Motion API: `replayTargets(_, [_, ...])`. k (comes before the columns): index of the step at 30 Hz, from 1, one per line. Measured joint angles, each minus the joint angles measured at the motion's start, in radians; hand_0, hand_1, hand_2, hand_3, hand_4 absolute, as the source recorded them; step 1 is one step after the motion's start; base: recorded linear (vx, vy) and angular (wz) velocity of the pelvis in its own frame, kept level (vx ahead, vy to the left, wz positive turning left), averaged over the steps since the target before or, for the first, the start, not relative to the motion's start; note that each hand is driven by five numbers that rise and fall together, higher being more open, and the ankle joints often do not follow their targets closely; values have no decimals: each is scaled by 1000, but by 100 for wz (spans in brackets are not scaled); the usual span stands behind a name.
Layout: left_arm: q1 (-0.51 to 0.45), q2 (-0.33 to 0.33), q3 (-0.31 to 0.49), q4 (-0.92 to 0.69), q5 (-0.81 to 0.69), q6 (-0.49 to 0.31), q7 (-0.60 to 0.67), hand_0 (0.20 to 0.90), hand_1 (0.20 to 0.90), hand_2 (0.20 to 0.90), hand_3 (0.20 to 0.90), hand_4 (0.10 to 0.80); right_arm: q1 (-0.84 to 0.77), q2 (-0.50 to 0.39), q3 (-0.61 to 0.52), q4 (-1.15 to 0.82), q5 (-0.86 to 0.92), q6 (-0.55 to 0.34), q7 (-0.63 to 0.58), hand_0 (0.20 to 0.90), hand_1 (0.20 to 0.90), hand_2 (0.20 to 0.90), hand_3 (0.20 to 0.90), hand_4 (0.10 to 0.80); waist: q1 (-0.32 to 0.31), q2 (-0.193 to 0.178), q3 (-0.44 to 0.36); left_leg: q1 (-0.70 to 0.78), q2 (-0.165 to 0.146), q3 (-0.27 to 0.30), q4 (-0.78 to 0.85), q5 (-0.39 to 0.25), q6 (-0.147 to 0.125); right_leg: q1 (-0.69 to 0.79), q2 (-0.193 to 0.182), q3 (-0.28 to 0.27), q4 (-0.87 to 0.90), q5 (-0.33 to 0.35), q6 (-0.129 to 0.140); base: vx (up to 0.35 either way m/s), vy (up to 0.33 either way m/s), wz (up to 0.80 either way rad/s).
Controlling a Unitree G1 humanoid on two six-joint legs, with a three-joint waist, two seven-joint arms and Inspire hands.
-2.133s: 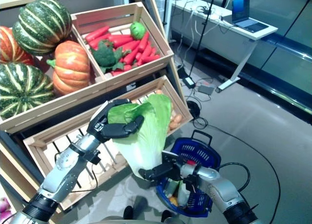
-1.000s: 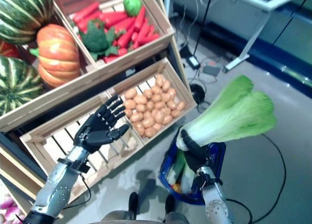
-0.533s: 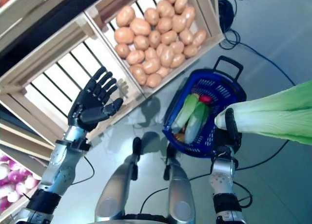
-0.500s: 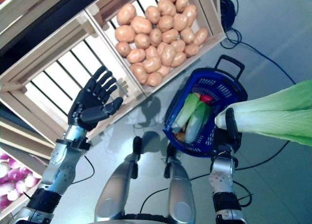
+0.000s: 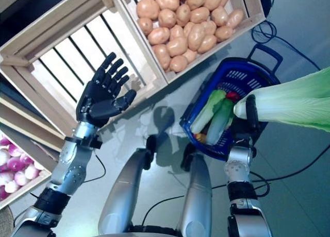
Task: Put vegetables into the basket
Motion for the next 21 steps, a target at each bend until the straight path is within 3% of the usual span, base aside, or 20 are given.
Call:
replayTargets(15, [-2, 2, 2, 2, -67, 1, -33, 900, 900, 900, 900, 800, -97, -45, -2, 314, -62, 174, -5, 300, 300, 300, 300, 400, 7, 4, 2, -85, -7, -24, 138, -25, -2, -69, -3, 4, 126, -29, -7, 30, -51, 3])
replayTargets(21, [-1, 4, 2, 2, -67, 8, -18, 900, 900, 900, 900, 800, -113, -65, 3, 442, -124, 371, -15, 300, 300, 300, 300, 400, 16, 9, 5, -85, -6, -23, 148, -25, -2, -68, 0, 6, 134, -29, -7, 37, -65, -1])
